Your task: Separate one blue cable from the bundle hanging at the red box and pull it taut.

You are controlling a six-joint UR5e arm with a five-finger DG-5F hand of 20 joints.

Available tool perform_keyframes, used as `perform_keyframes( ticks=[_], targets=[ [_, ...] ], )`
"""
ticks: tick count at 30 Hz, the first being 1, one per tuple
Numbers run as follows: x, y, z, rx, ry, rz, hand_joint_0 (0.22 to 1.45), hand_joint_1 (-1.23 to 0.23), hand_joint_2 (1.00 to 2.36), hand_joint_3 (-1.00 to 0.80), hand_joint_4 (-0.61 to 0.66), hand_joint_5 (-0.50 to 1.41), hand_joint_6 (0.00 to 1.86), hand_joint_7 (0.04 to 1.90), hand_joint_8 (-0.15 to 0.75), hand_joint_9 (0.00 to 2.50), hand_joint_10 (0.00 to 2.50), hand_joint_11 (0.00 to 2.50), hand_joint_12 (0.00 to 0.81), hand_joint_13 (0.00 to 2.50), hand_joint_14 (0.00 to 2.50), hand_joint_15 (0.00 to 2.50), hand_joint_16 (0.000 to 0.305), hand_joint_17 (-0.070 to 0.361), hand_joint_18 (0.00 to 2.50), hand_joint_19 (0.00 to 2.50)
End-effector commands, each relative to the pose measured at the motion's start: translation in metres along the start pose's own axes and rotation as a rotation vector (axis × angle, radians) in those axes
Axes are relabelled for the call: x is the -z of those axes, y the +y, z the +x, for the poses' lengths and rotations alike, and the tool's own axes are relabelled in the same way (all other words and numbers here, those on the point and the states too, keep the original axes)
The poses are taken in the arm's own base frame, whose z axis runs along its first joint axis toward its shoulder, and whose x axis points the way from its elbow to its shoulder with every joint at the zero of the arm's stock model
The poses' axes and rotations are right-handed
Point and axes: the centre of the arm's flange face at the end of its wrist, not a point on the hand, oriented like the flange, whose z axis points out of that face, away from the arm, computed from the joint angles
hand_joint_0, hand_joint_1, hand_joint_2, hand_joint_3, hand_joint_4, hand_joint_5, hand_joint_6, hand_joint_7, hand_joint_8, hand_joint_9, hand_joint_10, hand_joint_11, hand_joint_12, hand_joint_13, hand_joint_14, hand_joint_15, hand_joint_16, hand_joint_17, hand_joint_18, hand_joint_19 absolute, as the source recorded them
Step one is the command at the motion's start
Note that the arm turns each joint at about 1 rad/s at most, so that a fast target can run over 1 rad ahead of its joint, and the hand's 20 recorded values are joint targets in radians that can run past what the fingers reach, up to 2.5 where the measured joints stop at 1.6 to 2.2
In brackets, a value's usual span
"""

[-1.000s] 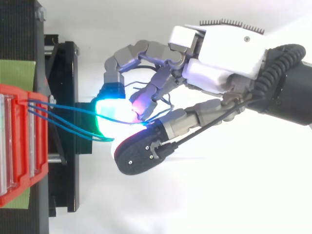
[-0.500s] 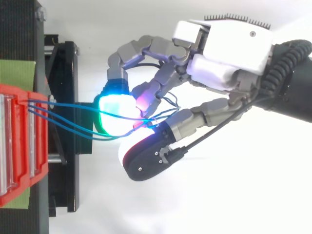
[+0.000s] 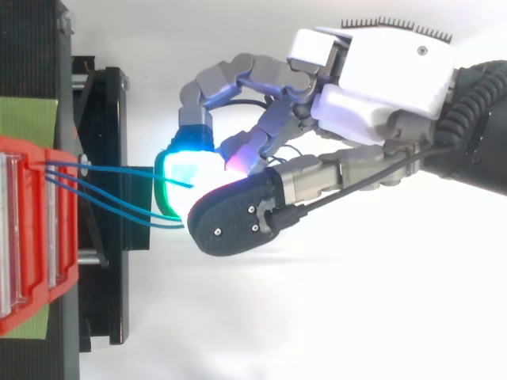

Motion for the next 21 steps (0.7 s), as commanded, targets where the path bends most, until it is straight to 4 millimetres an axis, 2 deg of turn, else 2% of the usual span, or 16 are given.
perform_keyframes(
  ticks=[1, 3, 11, 14, 15, 18, 21],
  targets=[
    [0.0005, 0.0005, 0.0005, 0.001, 0.001, 0.001, 0.60, -0.69, 1.00, -0.50, -0.13, -0.11, 0.83, 1.16, 0.249, 1.25, 0.02, 1.02, 0.357, 0.72, 0.02, 0.52, 0.044, 0.100, 0.58, 0.63],
    [0.0008, 0.0002, 0.0004, 0.002, 0.000, 0.004, 0.61, -0.71, 1.00, -0.50, -0.13, -0.11, 0.83, 1.21, 0.250, 1.25, 0.02, 1.01, 0.356, 0.72, 0.02, 0.52, 0.044, 0.099, 0.58, 0.64],
    [0.0011, 0.0002, 0.0027, 0.005, 0.004, 0.002, 0.60, -0.81, 1.02, -0.19, -0.12, -0.11, 0.88, 1.25, 0.253, 1.28, 0.02, 1.01, 0.357, 0.74, 0.02, 0.52, 0.044, 0.100, 0.60, 0.63],
    [0.0013, 0.0001, 0.0038, 0.007, 0.005, 0.002, 0.63, -0.85, 1.02, -0.15, -0.09, -0.13, 0.91, 1.19, 0.268, 1.25, 0.02, 1.03, 0.362, 0.73, 0.02, 0.53, 0.045, 0.101, 0.60, 0.64],
    [0.0011, 0.0002, 0.0027, 0.006, 0.004, 0.002, 0.64, -0.85, 1.02, -0.17, -0.07, -0.13, 0.91, 1.16, 0.273, 1.23, 0.02, 1.04, 0.362, 0.73, 0.02, 0.53, 0.045, 0.101, 0.60, 0.63],
    [0.0014, 0.0000, 0.0038, 0.007, 0.005, 0.004, 0.61, -0.79, 1.00, -0.46, -0.03, -0.13, 0.91, 1.08, 0.288, 1.22, 0.02, 1.04, 0.364, 0.73, 0.02, 0.53, 0.045, 0.102, 0.60, 0.64],
    [0.0013, 0.0001, 0.0038, 0.007, 0.005, 0.002, 0.56, -0.70, 1.00, -0.50, 0.00, -0.13, 0.90, 1.06, 0.303, 1.24, 0.02, 1.04, 0.380, 0.73, 0.02, 0.52, 0.048, 0.108, 0.61, 0.62]
  ],
)
